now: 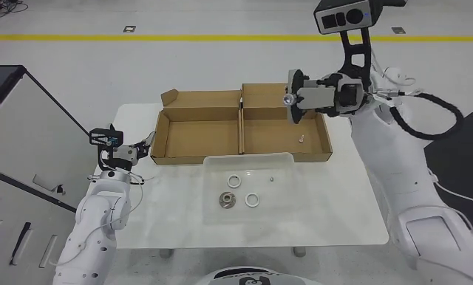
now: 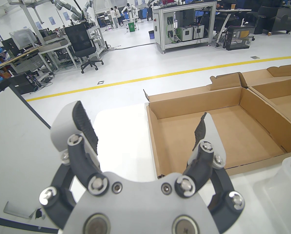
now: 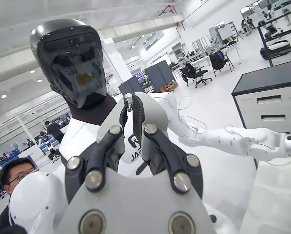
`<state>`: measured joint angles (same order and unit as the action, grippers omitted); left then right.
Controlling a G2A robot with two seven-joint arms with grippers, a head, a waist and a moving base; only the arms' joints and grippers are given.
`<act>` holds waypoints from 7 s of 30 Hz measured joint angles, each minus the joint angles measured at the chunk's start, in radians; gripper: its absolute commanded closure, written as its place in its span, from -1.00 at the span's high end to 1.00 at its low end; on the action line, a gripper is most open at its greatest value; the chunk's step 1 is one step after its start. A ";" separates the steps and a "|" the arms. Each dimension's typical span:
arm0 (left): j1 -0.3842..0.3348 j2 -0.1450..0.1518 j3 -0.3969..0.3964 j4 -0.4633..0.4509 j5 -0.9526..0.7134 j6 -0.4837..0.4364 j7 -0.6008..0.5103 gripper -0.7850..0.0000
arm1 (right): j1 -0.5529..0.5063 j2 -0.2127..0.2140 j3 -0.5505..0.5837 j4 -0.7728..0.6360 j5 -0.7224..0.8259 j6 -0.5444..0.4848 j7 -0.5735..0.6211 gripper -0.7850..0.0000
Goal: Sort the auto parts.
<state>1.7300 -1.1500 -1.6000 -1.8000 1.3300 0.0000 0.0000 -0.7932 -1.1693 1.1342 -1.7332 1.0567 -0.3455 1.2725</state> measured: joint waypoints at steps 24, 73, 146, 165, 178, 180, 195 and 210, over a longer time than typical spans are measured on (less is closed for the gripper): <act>0.000 0.000 0.000 0.000 0.000 0.000 0.000 1.00 | -0.103 -0.029 0.025 -0.038 0.275 -0.028 0.029 -1.00; 0.000 0.000 0.000 0.000 0.000 0.000 0.000 1.00 | 0.401 0.258 -0.314 0.290 -1.079 0.420 0.263 -1.00; 0.000 0.000 0.000 0.000 0.000 0.000 0.000 1.00 | 0.426 -0.298 -0.932 1.268 -1.371 0.644 -0.161 -1.00; 0.000 0.000 0.000 0.000 0.000 0.000 0.000 1.00 | 0.457 -0.397 -0.900 1.453 -1.394 0.543 -0.176 -0.04; 0.000 0.000 0.000 0.000 0.000 0.000 0.000 1.00 | 0.546 -0.384 -0.863 1.422 -1.426 0.295 -0.173 1.00; 0.000 0.000 0.000 0.000 0.000 0.000 0.000 1.00 | 0.555 -0.376 -0.859 1.400 -1.436 0.247 -0.167 1.00; 0.000 0.000 0.000 0.000 0.000 0.000 0.000 1.00 | 0.542 -0.217 -0.733 1.023 -1.462 0.163 -0.076 1.00; 0.000 0.000 0.000 0.000 0.000 0.000 0.000 1.00 | 0.366 -0.032 -0.540 0.519 -1.548 0.250 0.108 1.00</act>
<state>1.7300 -1.1500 -1.6000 -1.8000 1.3300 0.0000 0.0000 -0.4277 -1.2011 0.5938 -1.2140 -0.4912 -0.0959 1.3809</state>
